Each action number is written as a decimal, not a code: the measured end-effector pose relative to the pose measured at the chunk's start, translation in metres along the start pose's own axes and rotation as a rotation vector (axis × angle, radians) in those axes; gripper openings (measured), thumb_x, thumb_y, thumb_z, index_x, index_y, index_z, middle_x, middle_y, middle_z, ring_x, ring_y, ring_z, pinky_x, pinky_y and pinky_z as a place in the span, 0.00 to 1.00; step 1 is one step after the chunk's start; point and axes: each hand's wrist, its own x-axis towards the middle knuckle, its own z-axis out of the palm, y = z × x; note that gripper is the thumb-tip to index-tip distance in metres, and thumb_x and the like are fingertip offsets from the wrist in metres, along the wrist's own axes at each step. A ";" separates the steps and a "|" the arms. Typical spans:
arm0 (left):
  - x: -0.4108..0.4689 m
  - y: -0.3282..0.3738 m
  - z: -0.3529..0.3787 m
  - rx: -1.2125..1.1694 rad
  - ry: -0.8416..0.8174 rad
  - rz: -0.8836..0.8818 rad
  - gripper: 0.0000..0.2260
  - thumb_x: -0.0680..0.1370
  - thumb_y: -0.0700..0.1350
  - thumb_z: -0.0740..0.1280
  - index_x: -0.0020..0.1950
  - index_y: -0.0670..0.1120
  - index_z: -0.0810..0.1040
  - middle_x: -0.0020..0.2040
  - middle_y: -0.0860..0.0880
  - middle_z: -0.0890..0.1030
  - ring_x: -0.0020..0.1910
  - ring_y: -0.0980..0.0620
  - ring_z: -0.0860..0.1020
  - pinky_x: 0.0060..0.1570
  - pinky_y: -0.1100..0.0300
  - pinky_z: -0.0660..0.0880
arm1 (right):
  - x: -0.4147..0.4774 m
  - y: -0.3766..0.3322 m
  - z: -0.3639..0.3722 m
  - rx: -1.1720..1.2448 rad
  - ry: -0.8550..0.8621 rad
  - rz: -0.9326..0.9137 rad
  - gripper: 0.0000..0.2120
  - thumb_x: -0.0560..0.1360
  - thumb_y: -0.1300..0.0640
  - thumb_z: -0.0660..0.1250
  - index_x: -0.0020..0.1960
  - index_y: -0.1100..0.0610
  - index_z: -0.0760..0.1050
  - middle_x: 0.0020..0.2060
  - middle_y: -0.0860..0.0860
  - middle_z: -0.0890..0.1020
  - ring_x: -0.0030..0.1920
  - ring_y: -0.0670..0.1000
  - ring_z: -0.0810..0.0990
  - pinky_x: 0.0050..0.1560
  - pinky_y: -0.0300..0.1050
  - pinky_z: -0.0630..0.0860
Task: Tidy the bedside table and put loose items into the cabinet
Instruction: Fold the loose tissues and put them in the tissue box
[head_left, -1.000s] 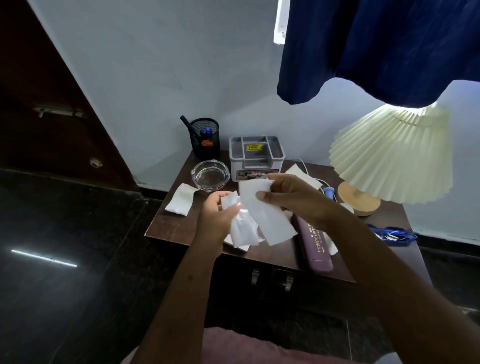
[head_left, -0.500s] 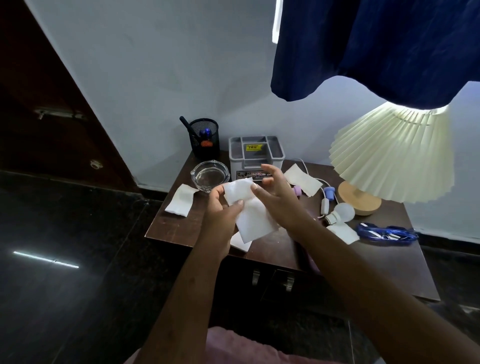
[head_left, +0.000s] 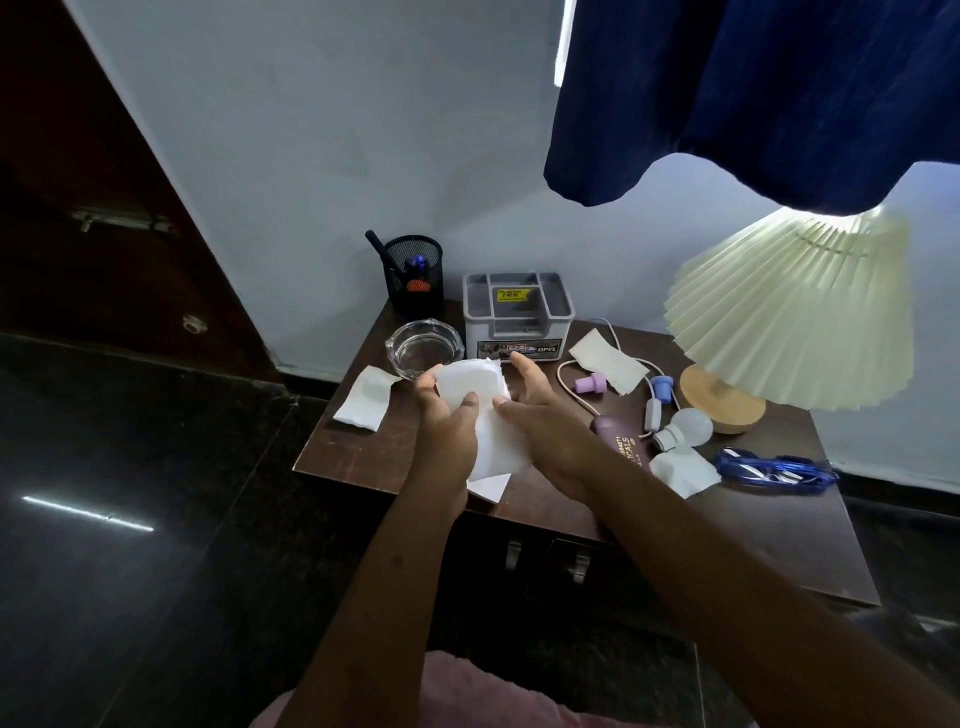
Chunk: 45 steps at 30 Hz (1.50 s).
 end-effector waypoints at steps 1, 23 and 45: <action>0.001 -0.002 -0.001 -0.032 -0.013 -0.015 0.22 0.80 0.38 0.61 0.72 0.50 0.59 0.56 0.48 0.72 0.52 0.48 0.74 0.53 0.50 0.75 | 0.002 0.001 -0.003 -0.016 0.032 -0.002 0.27 0.80 0.64 0.58 0.76 0.51 0.55 0.50 0.54 0.75 0.47 0.51 0.76 0.51 0.50 0.75; -0.025 -0.025 0.059 -0.033 -0.329 -0.257 0.11 0.78 0.41 0.65 0.59 0.48 0.70 0.53 0.47 0.79 0.53 0.47 0.79 0.56 0.46 0.77 | -0.054 0.024 -0.155 -1.246 0.057 0.135 0.31 0.66 0.63 0.75 0.67 0.51 0.73 0.62 0.53 0.77 0.60 0.55 0.76 0.58 0.44 0.74; -0.012 -0.023 0.043 -0.015 -0.199 -0.184 0.14 0.79 0.43 0.62 0.65 0.46 0.71 0.58 0.44 0.79 0.56 0.45 0.78 0.59 0.46 0.76 | -0.049 -0.023 -0.092 0.065 0.068 0.013 0.13 0.81 0.59 0.57 0.62 0.60 0.74 0.52 0.56 0.80 0.46 0.52 0.78 0.36 0.41 0.74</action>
